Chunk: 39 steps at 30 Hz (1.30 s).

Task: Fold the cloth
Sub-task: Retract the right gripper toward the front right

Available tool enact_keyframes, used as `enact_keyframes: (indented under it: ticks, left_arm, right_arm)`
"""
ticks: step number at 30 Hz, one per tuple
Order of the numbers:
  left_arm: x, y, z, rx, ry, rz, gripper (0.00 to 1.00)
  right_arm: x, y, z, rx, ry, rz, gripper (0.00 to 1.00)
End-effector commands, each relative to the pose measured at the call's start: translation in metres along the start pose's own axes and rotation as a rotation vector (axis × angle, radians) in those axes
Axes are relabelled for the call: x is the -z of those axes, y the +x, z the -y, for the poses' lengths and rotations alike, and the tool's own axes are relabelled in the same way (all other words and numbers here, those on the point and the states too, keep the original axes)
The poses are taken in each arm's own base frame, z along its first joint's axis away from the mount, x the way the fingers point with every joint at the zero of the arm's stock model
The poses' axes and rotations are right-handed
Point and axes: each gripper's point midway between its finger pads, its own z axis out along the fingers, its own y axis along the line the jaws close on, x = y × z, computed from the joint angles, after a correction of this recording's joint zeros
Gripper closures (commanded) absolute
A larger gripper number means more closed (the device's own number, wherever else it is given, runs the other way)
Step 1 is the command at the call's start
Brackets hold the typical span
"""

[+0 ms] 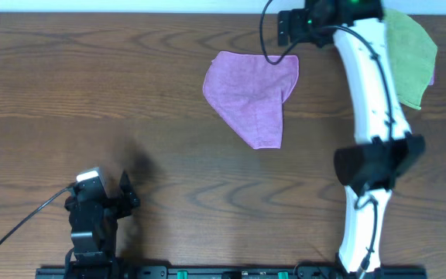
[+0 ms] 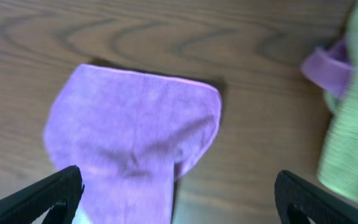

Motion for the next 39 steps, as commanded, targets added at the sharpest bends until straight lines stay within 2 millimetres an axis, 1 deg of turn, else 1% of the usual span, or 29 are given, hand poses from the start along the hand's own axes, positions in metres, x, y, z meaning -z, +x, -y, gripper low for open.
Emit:
enact_keyframes:
  ticks: [1,4,6,8,11,13,15,16,19,22,24,26,28,31,33,35,37,39]
  left_arm:
    - [0.001,-0.006,0.023,0.009,0.131,0.024,0.05]
    - [0.004,-0.026,0.035,0.010,0.197,0.099,0.05]
    - [0.008,-0.038,0.043,0.008,0.244,0.149,0.05]
    - [0.014,-0.056,0.052,0.004,0.292,0.221,0.05]
    - [0.022,-0.076,0.059,-0.001,0.330,0.310,0.05]
    - [0.026,-0.086,0.060,-0.002,0.337,0.351,0.05]
    - [0.029,-0.093,0.062,-0.003,0.343,0.384,0.05]
    - [0.030,-0.095,0.062,-0.003,0.345,0.393,0.05]
    - [0.031,-0.097,0.062,-0.003,0.347,0.404,0.05]
    - [0.031,-0.097,0.062,0.031,0.353,0.395,0.05]
    - [0.029,-0.093,0.062,0.088,0.361,0.368,0.05]
    - [0.026,-0.087,0.060,0.123,0.359,0.333,0.05]
    - [0.023,-0.080,0.059,0.132,0.353,0.301,0.05]
    - [0.020,-0.072,0.059,0.133,0.346,0.269,0.05]
    - [0.020,-0.068,0.061,0.133,0.360,0.247,0.05]
    - [0.019,-0.060,0.066,0.128,0.389,0.210,0.05]
    - [0.019,-0.047,0.071,0.141,0.424,0.150,0.05]
    - [0.018,-0.041,0.071,0.186,0.423,0.112,0.05]
  right_arm:
    - [0.060,-0.001,0.000,0.011,0.010,0.066,0.01]
    - [0.106,0.016,-0.005,0.026,0.003,0.072,0.01]
    - [0.129,0.024,-0.010,0.037,-0.002,0.084,0.01]
    - [0.155,0.034,-0.015,0.053,-0.001,0.104,0.01]
    - [0.184,0.050,-0.019,0.070,0.021,0.124,0.01]
    - [0.202,0.060,-0.025,0.077,0.015,0.137,0.01]
    - [0.223,0.071,-0.026,0.078,0.032,0.161,0.01]
    - [0.234,0.076,-0.030,0.091,0.026,0.183,0.01]
    - [0.263,0.089,-0.036,0.088,0.029,0.246,0.01]
    - [0.283,0.109,-0.033,0.084,0.067,0.286,0.01]
    - [0.285,0.128,-0.027,0.065,0.095,0.273,0.01]
    - [0.280,0.147,-0.018,0.036,0.147,0.257,0.01]
    - [0.272,0.165,-0.014,0.032,0.173,0.245,0.01]
    - [0.259,0.189,-0.017,0.043,0.141,0.262,0.01]
    - [0.253,0.205,-0.012,0.023,0.123,0.270,0.01]
    - [0.248,0.221,-0.003,0.015,0.118,0.274,0.01]
    - [0.247,0.238,0.013,0.008,0.124,0.295,0.01]
    - [0.247,0.246,0.025,-0.001,0.143,0.326,0.01]
